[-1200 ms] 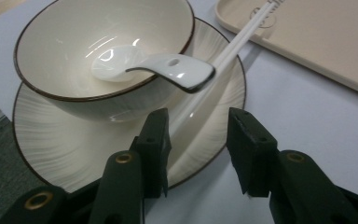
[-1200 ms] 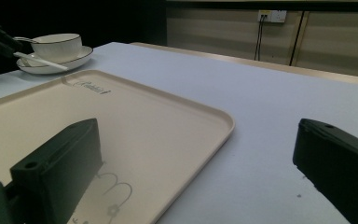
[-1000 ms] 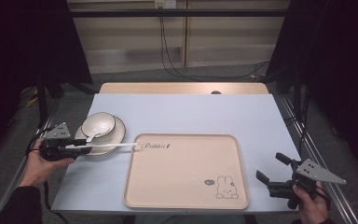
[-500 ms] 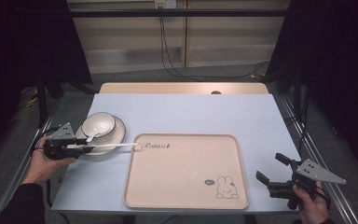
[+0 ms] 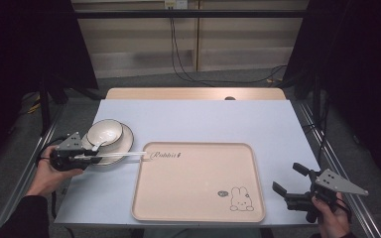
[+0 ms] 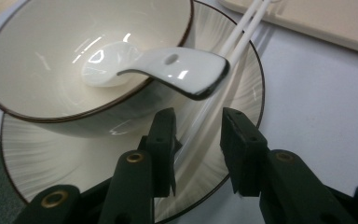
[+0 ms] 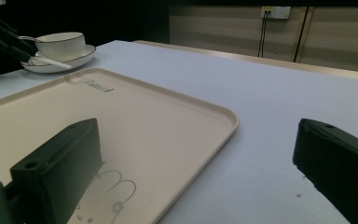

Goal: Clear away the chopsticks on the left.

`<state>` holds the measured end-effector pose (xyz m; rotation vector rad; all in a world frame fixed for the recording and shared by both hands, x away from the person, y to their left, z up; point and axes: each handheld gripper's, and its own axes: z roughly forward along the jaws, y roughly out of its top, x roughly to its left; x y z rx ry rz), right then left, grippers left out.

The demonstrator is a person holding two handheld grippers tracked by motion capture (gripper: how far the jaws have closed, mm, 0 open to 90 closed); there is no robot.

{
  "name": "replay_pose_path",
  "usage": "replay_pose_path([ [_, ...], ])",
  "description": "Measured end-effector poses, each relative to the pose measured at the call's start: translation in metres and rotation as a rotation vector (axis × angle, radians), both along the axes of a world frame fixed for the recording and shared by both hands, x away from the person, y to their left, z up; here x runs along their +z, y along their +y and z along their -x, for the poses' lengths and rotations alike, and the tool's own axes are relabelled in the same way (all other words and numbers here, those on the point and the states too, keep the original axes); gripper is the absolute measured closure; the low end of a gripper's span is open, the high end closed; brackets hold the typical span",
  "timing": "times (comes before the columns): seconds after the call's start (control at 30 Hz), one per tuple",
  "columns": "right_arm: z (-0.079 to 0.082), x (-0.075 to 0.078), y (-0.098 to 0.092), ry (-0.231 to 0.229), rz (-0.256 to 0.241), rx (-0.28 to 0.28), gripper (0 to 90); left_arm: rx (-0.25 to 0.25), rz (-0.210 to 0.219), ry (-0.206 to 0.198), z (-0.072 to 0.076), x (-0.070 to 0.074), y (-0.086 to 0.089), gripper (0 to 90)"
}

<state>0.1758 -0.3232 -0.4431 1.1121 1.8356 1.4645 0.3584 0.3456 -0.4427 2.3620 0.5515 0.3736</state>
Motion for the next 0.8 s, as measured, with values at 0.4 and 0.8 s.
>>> replay_pose_path([
  [0.4, 0.0, 0.0, 0.0, 0.004, -0.001, 0.001, 0.6, -0.041, -0.046, 0.041, -0.005, 0.0, -0.009, 73.8],
  [0.8, -0.001, -0.002, 0.0, 0.021, -0.002, -0.001, 1.1, -0.077, -0.042, 0.102, -0.012, 0.001, -0.013, 77.4],
])
